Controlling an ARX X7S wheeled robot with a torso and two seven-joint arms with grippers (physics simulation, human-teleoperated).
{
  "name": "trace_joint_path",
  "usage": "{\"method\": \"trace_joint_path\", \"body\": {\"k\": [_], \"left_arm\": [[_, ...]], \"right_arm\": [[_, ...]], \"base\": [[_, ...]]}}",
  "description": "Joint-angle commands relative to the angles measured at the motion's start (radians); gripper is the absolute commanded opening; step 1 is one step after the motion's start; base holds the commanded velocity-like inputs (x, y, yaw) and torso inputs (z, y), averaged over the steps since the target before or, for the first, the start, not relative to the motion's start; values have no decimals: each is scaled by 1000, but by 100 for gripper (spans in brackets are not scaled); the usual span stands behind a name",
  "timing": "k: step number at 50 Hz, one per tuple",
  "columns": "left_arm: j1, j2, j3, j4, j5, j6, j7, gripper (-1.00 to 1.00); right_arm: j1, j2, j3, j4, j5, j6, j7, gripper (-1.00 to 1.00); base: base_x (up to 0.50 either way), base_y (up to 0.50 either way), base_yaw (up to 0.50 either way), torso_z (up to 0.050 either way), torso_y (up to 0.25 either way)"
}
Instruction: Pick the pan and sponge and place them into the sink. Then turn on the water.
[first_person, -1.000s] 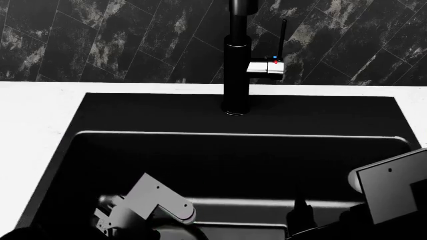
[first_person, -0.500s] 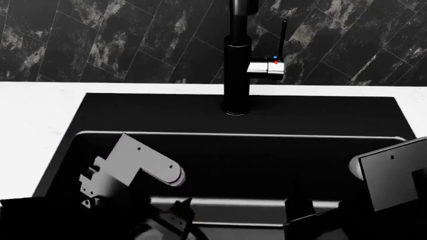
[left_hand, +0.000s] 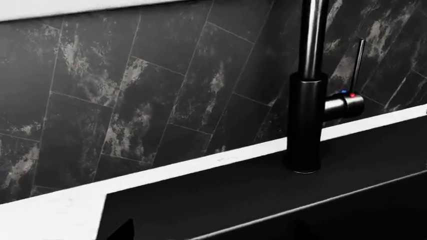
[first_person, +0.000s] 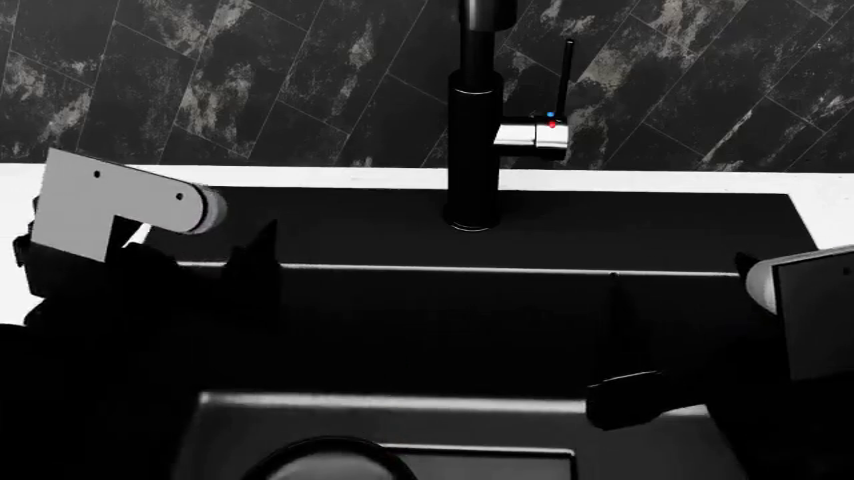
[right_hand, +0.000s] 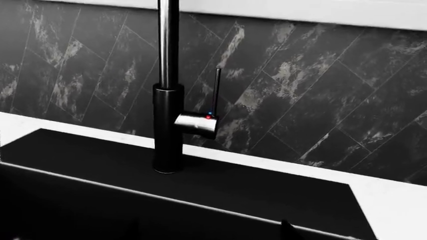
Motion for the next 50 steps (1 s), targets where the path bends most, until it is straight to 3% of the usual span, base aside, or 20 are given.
{"method": "trace_joint_path", "body": {"k": [1, 7, 18, 41, 50], "left_arm": [[42, -80, -54, 30, 17, 77, 19, 100], [80, -99, -148, 32, -54, 82, -13, 100], [126, -112, -182, 11, -61, 118, -12, 100], [124, -121, -171, 16, -52, 117, -15, 100], [127, -125, -172, 16, -59, 115, -11, 100]], "right_arm": [[-9, 4, 35, -13, 27, -5, 35, 100], [-13, 14, 34, -14, 23, 0, 37, 100], [-31, 24, 47, -38, 18, -11, 52, 100], [-77, 29, 87, -49, 27, -42, 76, 100], [-80, 26, 81, -46, 23, -44, 69, 100]], "base": [[0, 0, 0, 0, 0], [0, 0, 0, 0, 0], [0, 0, 0, 0, 0], [0, -3, 0, 0, 0], [0, -254, 0, 0, 0]]}}
